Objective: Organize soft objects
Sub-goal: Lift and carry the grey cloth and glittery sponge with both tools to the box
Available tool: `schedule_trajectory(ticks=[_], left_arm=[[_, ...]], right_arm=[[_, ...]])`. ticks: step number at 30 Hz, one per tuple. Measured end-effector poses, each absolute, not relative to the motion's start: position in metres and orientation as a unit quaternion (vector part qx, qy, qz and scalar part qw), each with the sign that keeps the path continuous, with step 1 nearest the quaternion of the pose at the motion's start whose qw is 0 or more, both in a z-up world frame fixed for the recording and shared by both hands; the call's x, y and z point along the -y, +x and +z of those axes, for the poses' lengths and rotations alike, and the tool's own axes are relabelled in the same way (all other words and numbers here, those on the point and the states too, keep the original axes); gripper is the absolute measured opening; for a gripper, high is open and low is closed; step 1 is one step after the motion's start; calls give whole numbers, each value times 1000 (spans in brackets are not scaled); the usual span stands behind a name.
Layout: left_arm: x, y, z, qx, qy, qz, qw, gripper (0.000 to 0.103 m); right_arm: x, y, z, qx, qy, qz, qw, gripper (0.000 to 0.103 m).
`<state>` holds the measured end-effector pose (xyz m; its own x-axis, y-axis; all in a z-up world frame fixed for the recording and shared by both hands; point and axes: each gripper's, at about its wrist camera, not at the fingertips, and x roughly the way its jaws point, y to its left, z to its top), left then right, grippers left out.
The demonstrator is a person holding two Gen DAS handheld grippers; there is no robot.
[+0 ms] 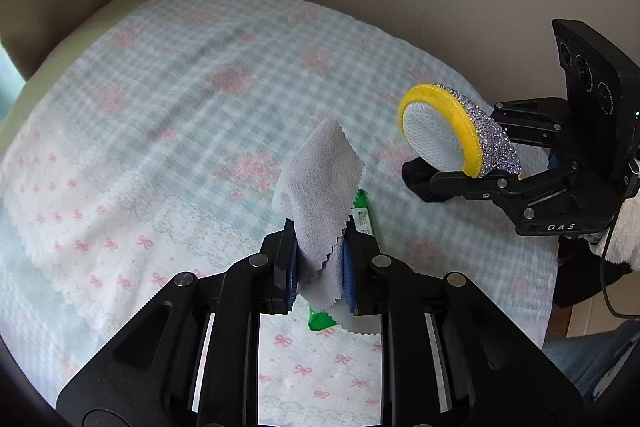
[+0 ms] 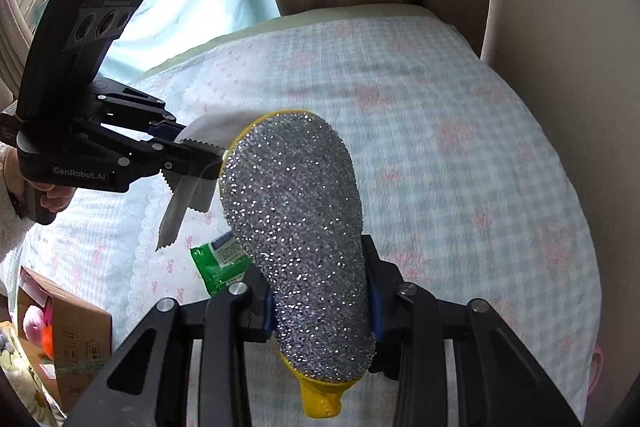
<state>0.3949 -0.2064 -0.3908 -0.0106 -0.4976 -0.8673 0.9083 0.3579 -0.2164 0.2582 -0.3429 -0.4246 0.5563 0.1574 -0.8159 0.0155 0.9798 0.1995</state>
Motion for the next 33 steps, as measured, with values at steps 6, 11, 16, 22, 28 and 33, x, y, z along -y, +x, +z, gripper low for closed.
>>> schedule_trajectory(ticks=[6, 11, 16, 22, 28, 33], left_arm=[[167, 376, -326, -462, 190, -507, 703, 16], [120, 349, -274, -455, 173, -478, 732, 16], [54, 315, -228, -454, 139, -438, 763, 16], [-34, 263, -200, -465, 99, -378, 794, 16], [-124, 215, -204, -494, 36, -306, 813, 16], [-186, 181, -223, -514, -13, -258, 818, 16]], right_arm=[[331, 246, -367, -448, 78, 41, 890, 32], [309, 231, -315, -435, 70, 47, 897, 32], [273, 211, -269, -430, 76, 67, 897, 32], [208, 188, -228, -429, 70, 102, 895, 32], [131, 166, -211, -440, 79, 135, 884, 32], [68, 151, -224, -467, 75, 145, 869, 32]])
